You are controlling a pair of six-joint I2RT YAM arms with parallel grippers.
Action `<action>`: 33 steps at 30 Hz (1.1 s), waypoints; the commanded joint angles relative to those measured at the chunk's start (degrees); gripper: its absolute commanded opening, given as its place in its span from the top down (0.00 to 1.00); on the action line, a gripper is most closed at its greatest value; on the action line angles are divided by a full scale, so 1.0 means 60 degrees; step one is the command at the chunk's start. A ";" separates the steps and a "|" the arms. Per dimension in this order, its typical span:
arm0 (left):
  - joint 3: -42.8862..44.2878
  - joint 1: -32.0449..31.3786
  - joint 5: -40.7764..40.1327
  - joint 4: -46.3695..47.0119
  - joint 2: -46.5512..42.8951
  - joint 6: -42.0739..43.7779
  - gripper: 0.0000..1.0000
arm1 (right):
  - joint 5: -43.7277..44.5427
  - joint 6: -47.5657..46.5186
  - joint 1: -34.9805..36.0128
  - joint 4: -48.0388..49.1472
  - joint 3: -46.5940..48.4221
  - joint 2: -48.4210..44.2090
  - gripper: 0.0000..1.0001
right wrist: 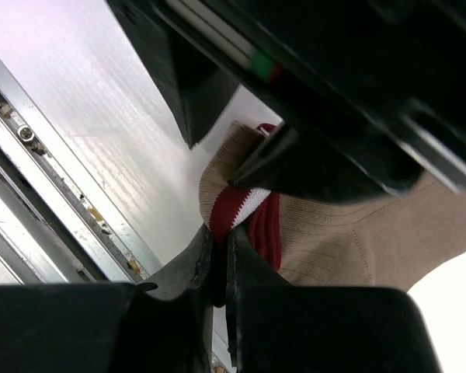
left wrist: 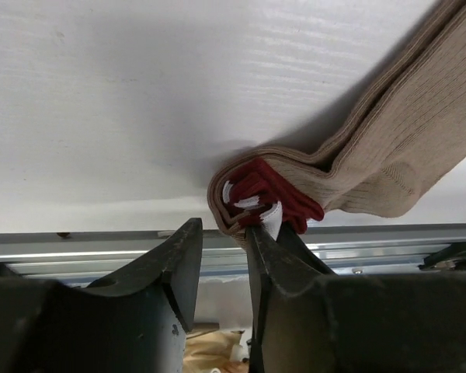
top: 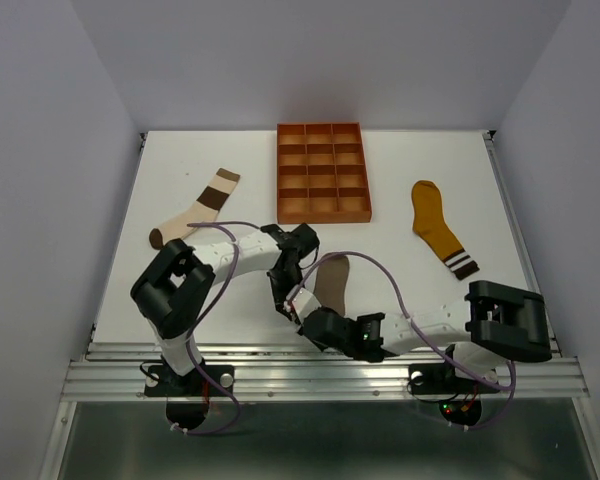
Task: Roll the socks
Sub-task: Roll the sock at the center of the board.
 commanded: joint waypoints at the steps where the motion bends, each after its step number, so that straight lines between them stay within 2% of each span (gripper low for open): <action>1: 0.0017 0.0450 -0.0422 0.0284 -0.0737 -0.0071 0.58 | -0.1500 0.0605 -0.0549 0.0775 -0.0480 -0.0487 0.99; 7: 0.0076 0.0890 -0.0876 0.0665 -0.1294 -0.0071 0.52 | -0.3111 0.1001 -0.1383 0.1522 -0.1037 -0.0941 0.99; 12: -0.0320 0.1402 -0.1038 0.0972 -0.1792 -0.0042 0.51 | -0.3903 0.1454 -0.1867 0.2064 -0.1505 -0.1205 0.99; 16: -0.0598 0.1608 -0.1023 0.1193 -0.2129 0.0060 0.51 | -0.5393 0.1996 -0.2555 0.2840 -0.1945 -0.1176 0.99; 19: -0.0876 0.1623 -0.0775 0.1558 -0.2334 0.0250 0.51 | -0.6567 0.2552 -0.3375 0.3499 -0.2282 -0.1117 0.99; 24: -0.1769 0.1593 -0.0058 0.2551 -0.2657 0.0411 0.51 | -0.7492 0.3489 -0.4444 0.4189 -0.2721 -0.0927 0.99; 26: -0.2193 0.1535 0.0439 0.2978 -0.2803 0.0514 0.51 | -0.7668 0.3695 -0.4636 0.4379 -0.2824 -0.0810 0.99; 33: -0.2459 0.1066 0.0778 0.4194 -0.2760 0.0675 0.50 | -0.8957 0.4809 -0.5442 0.5800 -0.3396 -0.0005 0.99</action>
